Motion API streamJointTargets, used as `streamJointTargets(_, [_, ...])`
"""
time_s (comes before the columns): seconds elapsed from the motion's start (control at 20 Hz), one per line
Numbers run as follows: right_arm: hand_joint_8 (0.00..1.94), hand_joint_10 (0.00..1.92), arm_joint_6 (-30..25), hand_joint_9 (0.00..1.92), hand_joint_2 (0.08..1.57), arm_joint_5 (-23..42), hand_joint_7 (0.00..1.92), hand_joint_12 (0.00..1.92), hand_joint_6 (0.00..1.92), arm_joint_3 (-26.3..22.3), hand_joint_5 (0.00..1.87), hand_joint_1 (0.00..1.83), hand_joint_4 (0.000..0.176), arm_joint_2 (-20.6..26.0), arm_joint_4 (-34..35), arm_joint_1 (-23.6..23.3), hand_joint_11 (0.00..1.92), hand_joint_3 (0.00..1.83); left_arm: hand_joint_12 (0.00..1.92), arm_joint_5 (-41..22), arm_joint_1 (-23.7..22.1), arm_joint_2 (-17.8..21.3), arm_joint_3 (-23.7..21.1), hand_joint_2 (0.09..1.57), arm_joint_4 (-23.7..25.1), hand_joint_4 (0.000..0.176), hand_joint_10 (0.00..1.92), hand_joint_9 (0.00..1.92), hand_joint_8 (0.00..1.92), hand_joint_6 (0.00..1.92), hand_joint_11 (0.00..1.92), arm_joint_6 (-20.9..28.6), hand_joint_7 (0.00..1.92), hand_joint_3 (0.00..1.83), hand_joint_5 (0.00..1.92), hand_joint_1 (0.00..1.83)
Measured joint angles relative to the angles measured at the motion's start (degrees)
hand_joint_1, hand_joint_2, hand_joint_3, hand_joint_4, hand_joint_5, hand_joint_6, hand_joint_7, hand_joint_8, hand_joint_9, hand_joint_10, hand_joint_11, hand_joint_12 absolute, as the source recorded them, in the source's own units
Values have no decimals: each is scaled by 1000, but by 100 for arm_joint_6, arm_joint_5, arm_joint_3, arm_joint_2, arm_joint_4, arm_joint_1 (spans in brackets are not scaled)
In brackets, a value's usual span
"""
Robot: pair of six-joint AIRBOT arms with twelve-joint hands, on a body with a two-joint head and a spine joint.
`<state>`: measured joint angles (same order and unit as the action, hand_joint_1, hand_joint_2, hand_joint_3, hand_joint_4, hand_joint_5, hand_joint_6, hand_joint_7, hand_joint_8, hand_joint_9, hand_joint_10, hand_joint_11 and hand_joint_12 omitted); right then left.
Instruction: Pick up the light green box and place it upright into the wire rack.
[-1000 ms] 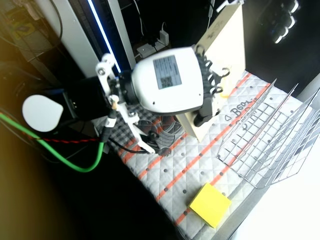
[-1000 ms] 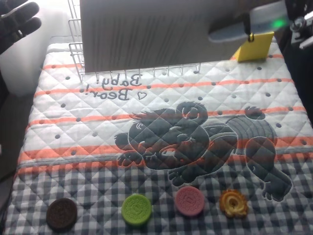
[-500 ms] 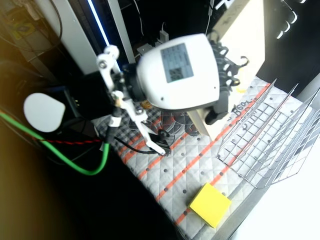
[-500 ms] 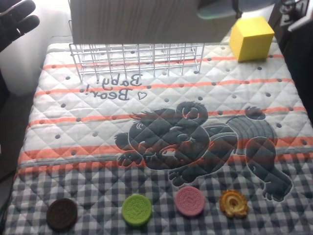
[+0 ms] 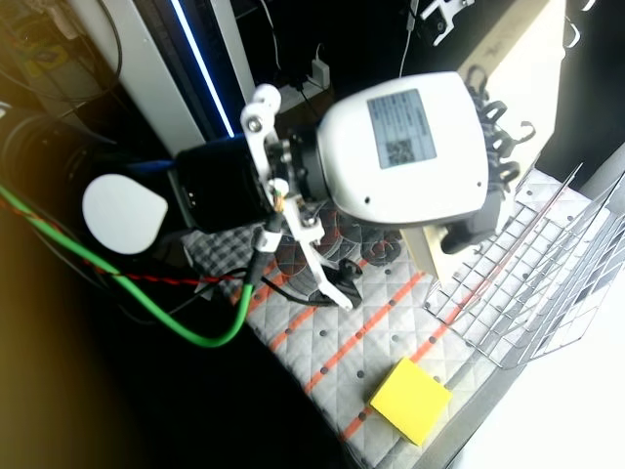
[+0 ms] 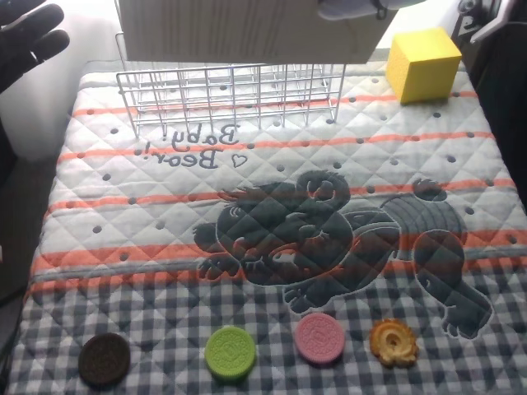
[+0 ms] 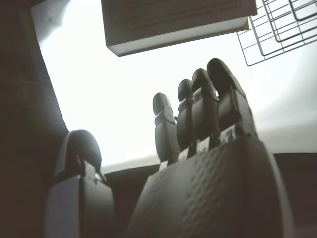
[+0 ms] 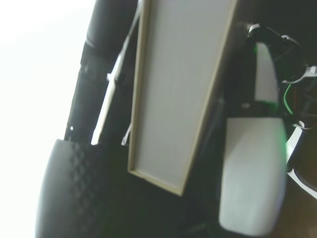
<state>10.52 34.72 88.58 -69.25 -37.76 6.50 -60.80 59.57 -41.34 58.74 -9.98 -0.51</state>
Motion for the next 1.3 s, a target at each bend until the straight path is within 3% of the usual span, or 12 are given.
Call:
streamJointTargets(0.3, [4,3,17,1624,1164,-275,1476,588,1112,175,887,1138,0,-26,-127,-146,1388,0,592,83,-17,-31,7,962,-13,131,2,284,0,1,0,0,313,1,453,554])
streamJointTargets(0.4, [0,2,13,1615,1163,-376,1465,583,1111,199,888,1138,0,-61,-251,-199,1389,0,613,114,-24,-35,7,972,33,119,2,289,0,1,0,-2,313,3,457,539])
streamJointTargets(0.65, [3,7,9,1638,1140,-417,1478,597,1039,291,935,1150,0,-142,-321,-199,1472,0,613,114,-24,-35,48,983,24,114,2,277,1,0,0,0,305,1,451,542])
streamJointTargets(0.8, [0,0,11,1639,1143,-544,1475,652,1053,328,925,1148,0,-269,-608,-199,1448,2,642,120,-72,-35,48,979,59,122,1,280,0,0,0,0,306,0,443,545])
streamJointTargets(0.9, [0,0,4,1626,1128,-640,1462,481,1008,330,955,1154,0,-350,-787,-199,1483,2,645,107,-83,-57,66,983,72,123,1,282,1,0,0,0,310,1,438,537])
streamJointTargets(1.0, [1,0,4,1601,1132,-627,1438,435,1020,330,947,1152,0,-374,-796,-199,1473,1,639,142,-85,-70,66,984,72,132,0,276,0,0,0,-2,301,1,431,539])
streamJointTargets(1.3, [8,13,2,1629,1144,-656,1455,441,1057,431,923,1146,0,-413,-820,-199,1520,1,594,173,-122,-72,76,984,116,123,1,270,0,0,0,-2,293,3,424,584])
